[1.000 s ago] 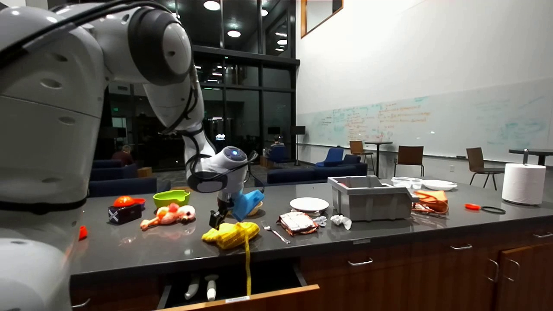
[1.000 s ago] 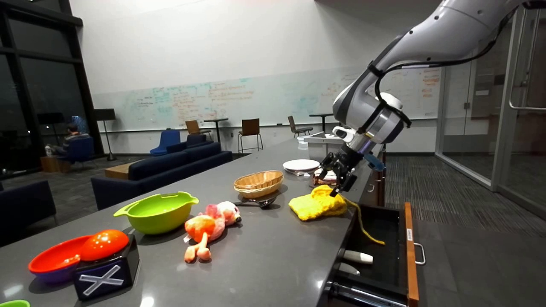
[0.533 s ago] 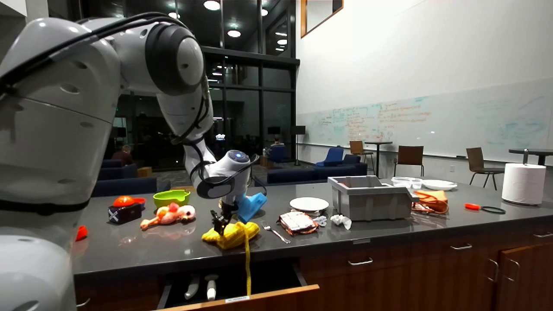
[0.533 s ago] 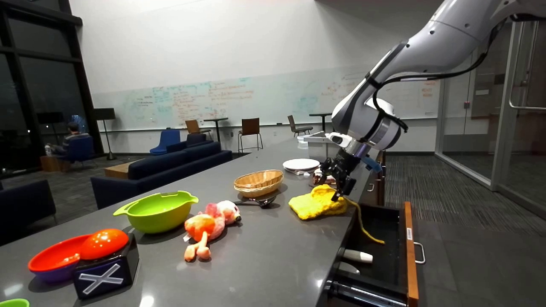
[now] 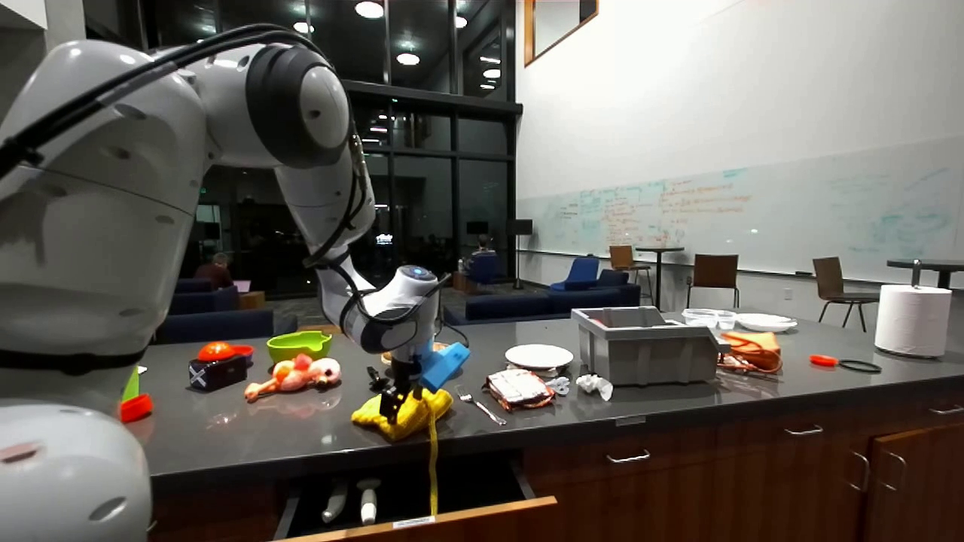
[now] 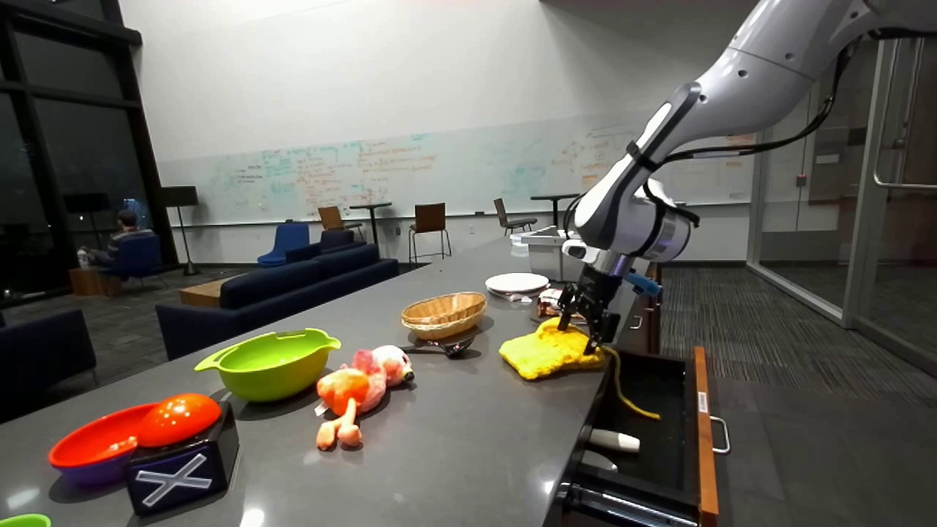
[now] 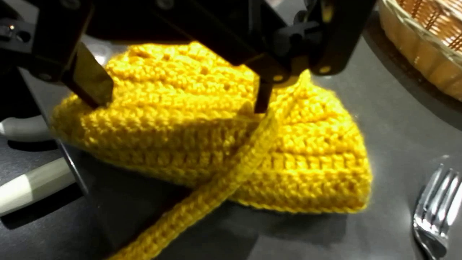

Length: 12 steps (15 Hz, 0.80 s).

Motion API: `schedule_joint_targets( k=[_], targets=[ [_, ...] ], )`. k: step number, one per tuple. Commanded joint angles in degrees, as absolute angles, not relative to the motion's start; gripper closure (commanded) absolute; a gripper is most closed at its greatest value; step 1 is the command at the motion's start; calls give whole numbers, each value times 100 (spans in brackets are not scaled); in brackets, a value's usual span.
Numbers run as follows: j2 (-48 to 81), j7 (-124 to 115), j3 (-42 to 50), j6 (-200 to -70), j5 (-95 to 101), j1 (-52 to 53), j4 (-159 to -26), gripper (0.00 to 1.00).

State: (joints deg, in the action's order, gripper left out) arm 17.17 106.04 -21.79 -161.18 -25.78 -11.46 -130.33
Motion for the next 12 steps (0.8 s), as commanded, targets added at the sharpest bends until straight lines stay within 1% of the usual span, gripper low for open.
schedule_joint_targets(
  k=[1, 3, 4, 6, 7, 9, 10, 12],
  targets=[
    [1715, 10128, -1777, -15710, -2142, -777, -12873, 0],
    [1743, 9997, -1669, -15558, -2013, -663, -12794, 0],
    [1735, 9947, -1620, -15485, -1956, -616, -12779, 21],
    [1739, 9881, -1552, -15364, -1871, -544, -12734, 28],
    [1730, 9849, -1517, -15297, -1825, -513, -12721, 34],
    [1714, 9816, -1458, -15185, -1739, -463, -12693, 50],
    [1692, 9779, -1420, -15116, -1666, -434, -12688, 60],
    [1651, 9729, -1364, -14980, -1521, -382, -12663, 74]
  ],
)
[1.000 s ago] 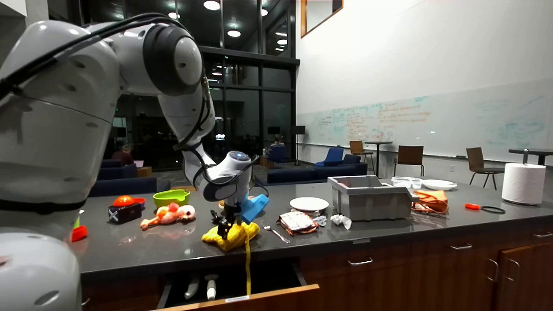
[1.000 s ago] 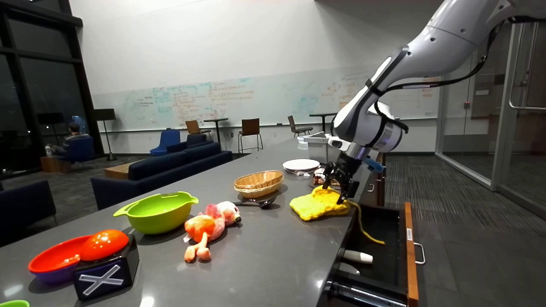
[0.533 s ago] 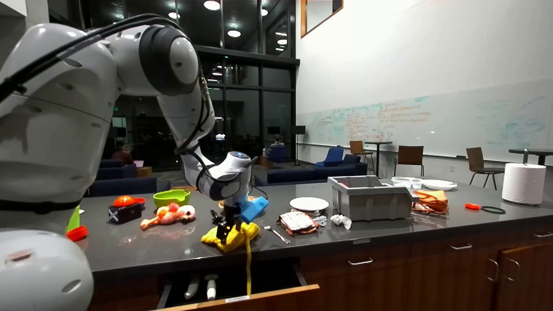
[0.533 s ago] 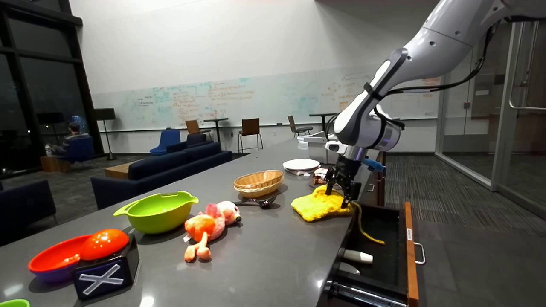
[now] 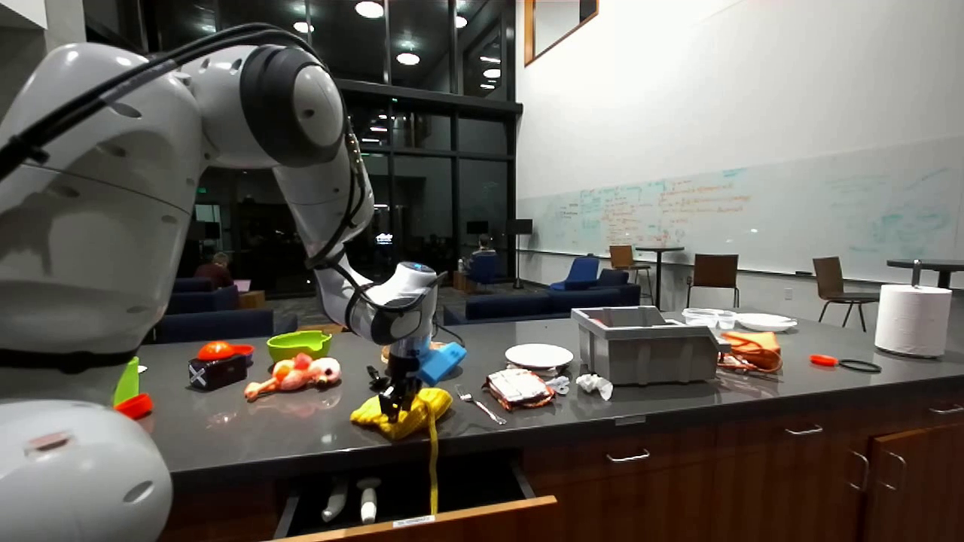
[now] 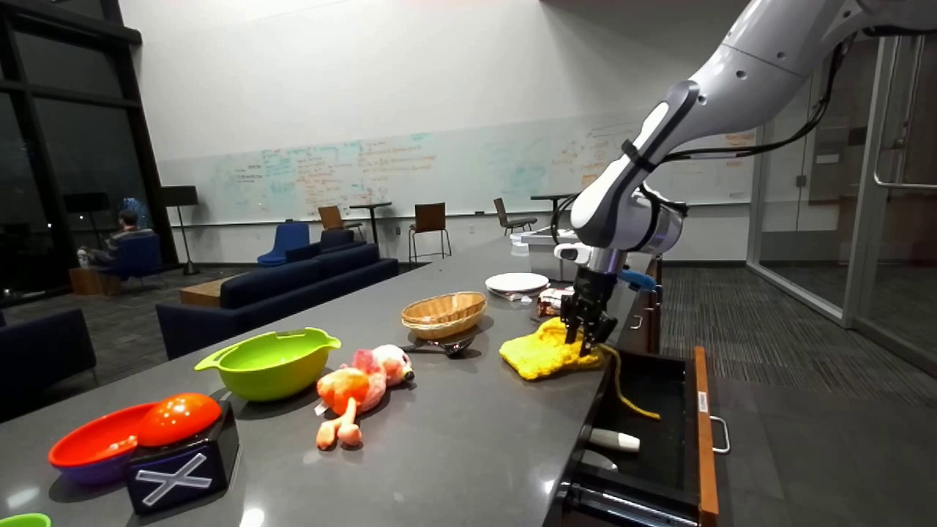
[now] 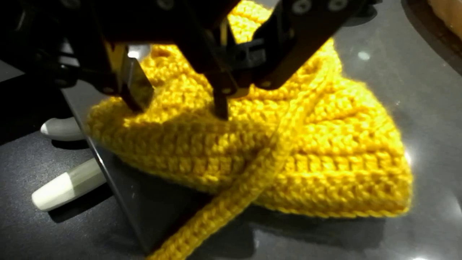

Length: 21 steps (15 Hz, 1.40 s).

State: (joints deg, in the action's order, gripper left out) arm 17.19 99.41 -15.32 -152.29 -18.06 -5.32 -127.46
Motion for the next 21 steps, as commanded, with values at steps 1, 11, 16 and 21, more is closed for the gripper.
schedule_joint_targets(
  k=[1, 11, 16, 21],
  targets=[
    [1635, 9728, -1346, -14930, -1469, -367, -12648, 83],
    [1088, 9895, -1152, -14863, -1336, -472, -12949, 99],
    [354, 9870, -754, -14714, -1274, -514, -13655, 99],
    [-400, 9888, -227, -14559, -1156, -466, -14451, 99]
  ],
)
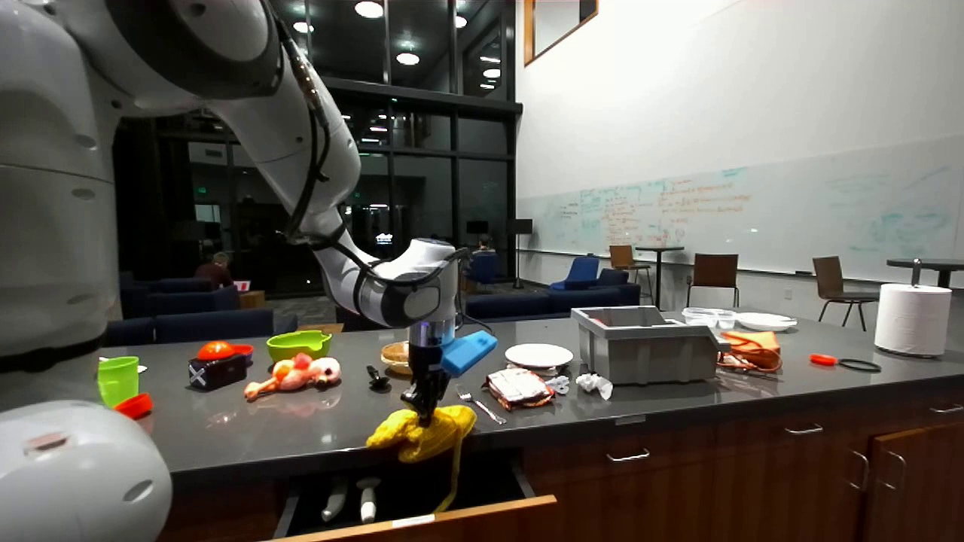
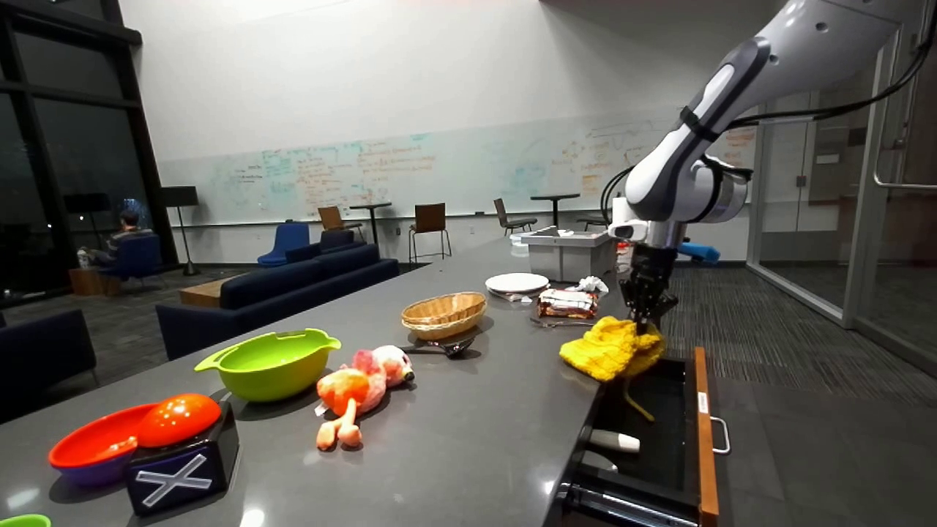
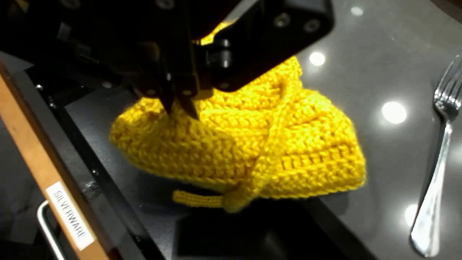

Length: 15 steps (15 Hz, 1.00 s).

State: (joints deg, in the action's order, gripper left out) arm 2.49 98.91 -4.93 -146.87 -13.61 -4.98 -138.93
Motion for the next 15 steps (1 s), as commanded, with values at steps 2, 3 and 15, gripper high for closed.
schedule_joint_targets(
  k=[2, 3, 15],
  targets=[
    [-639, 9882, -49, -14502, -1077, -443, -14679, 99],
    [-730, 9881, 31, -14472, -1020, -430, -14766, 99],
    [-744, 9646, 168, -14457, -713, -33, -14706, 99]
  ],
)
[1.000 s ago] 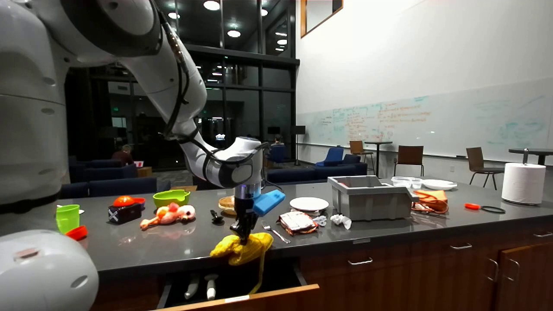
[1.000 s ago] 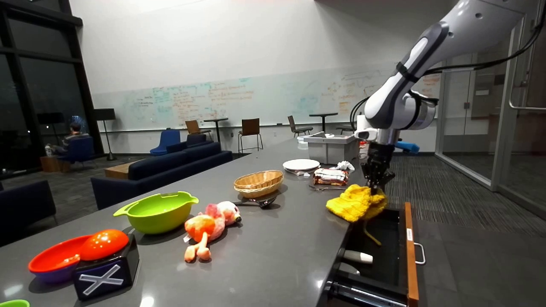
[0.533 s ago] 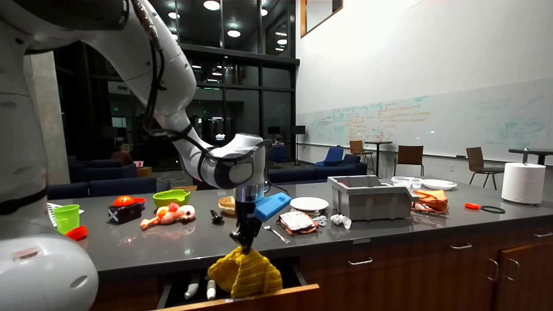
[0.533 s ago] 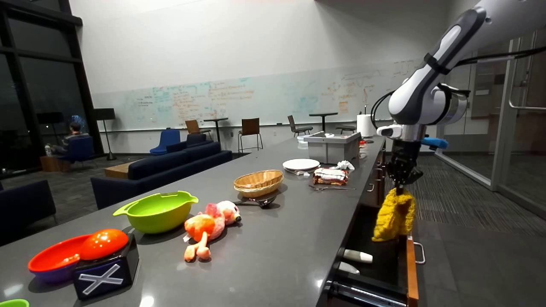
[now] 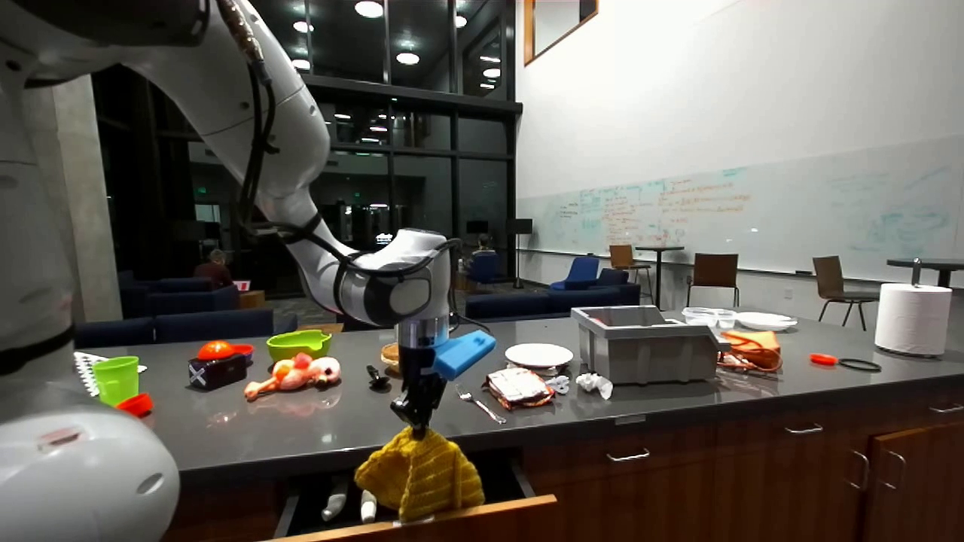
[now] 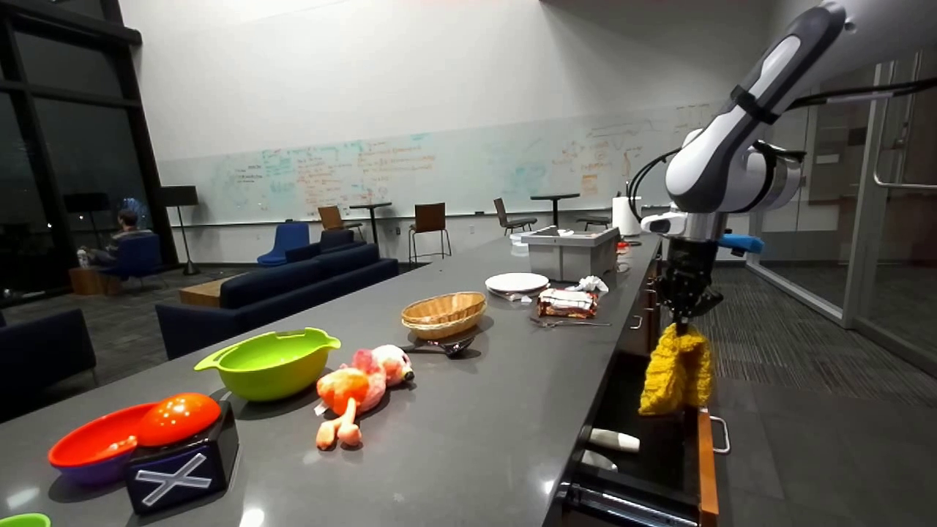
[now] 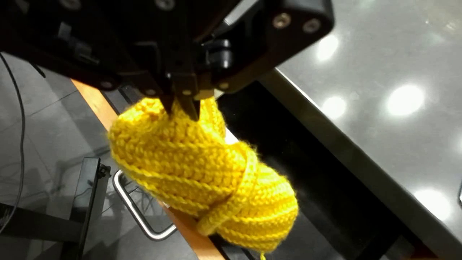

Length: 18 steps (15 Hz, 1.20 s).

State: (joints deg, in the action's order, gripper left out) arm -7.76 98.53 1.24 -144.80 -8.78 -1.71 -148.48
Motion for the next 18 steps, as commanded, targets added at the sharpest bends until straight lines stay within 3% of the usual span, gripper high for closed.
schedule_joint_targets(
  k=[1, 2, 3, 7, 13, 18],
  targets=[
    [-704, 9572, 163, -14431, -659, -22, -14644, 99],
    [-663, 9527, 167, -14431, -643, -10, -14589, 90],
    [-621, 9458, 165, -14434, -596, -3, -14537, 69],
    [-499, 9444, 171, -14447, -674, 21, -14375, 46],
    [-381, 9379, 221, -14483, -839, -36, -14290, 4],
    [-20, 9197, 410, -14494, -1608, -171, -14192, 0]
  ],
)
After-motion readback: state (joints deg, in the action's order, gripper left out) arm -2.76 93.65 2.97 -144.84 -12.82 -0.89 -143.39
